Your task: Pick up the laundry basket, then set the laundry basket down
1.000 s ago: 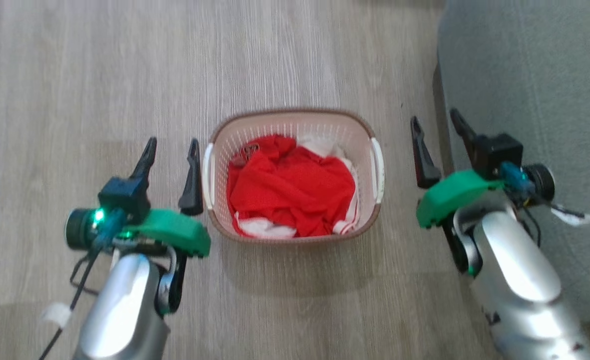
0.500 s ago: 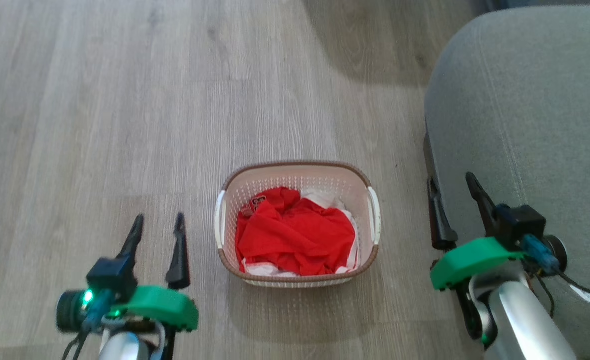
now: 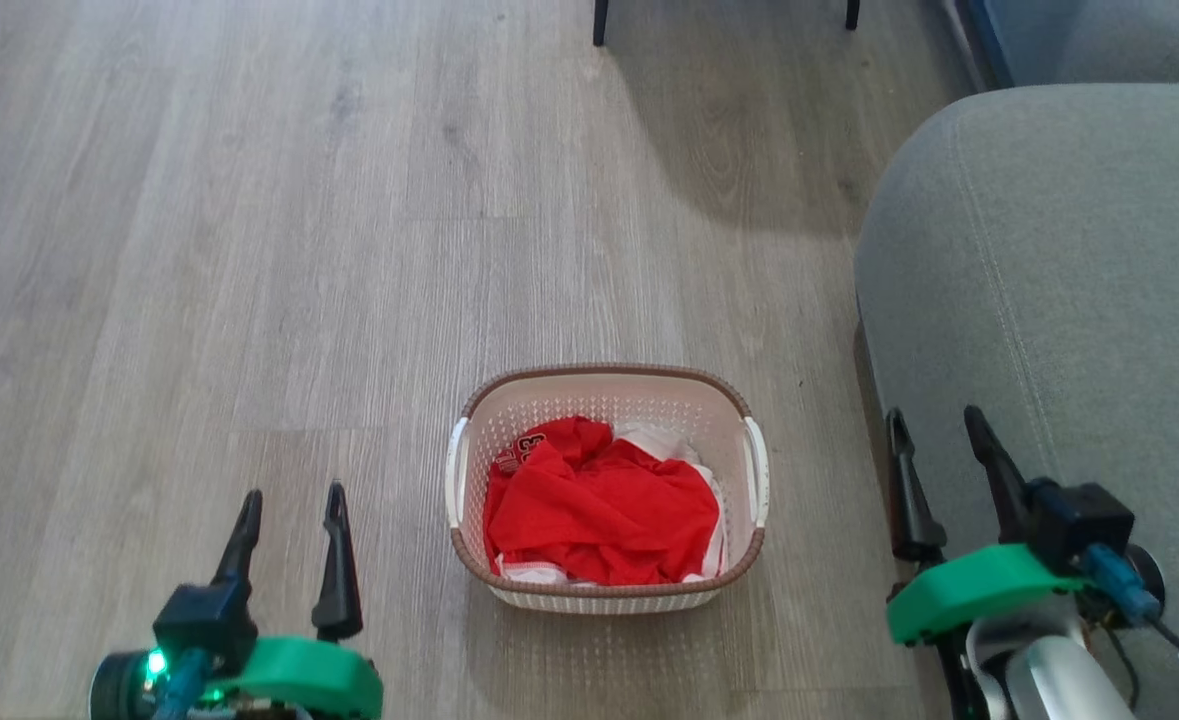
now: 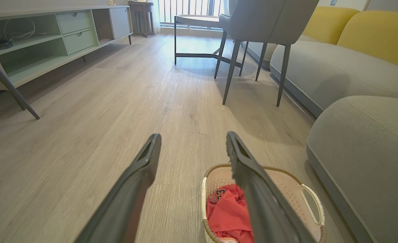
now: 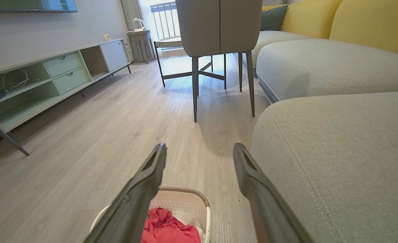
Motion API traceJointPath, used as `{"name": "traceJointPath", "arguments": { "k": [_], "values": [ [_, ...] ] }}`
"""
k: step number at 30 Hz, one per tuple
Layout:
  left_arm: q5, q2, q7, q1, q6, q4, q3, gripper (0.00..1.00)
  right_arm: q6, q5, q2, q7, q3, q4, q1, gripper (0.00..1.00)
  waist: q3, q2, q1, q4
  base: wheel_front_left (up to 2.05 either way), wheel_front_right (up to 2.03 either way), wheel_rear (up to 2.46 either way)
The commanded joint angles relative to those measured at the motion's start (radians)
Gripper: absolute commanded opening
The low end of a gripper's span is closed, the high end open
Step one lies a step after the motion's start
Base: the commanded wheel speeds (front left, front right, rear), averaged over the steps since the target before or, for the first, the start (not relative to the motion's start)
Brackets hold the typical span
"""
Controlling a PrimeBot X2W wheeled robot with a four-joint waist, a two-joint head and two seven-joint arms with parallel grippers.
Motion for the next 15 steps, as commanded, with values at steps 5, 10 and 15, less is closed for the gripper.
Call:
{"name": "traceJointPath", "arguments": {
  "k": [5, 10, 15],
  "values": [
    [0.009, -0.004, -0.002, -0.004, 0.006, -0.036, 0.032, 1.0, -0.002, 0.004, 0.006, -0.005, 0.014, -0.044, 0.005, 1.0, -0.014, 0.0, 0.0001, 0.004, 0.0, 0.0, 0.0],
    [0.002, -0.004, -0.002, 0.004, 0.002, -0.018, 0.034, 1.0, -0.002, 0.003, 0.006, -0.005, 0.011, -0.041, 0.014, 1.0, -0.024, 0.0, 0.0001, 0.007, 0.0, 0.0, 0.0],
    [0.006, -0.004, -0.002, 0.004, -0.003, -0.012, 0.038, 1.0, -0.002, 0.003, 0.006, -0.005, 0.012, -0.037, 0.02, 1.0, -0.031, 0.0, 0.0001, 0.009, 0.0, 0.0, 0.0]
  ]
}}
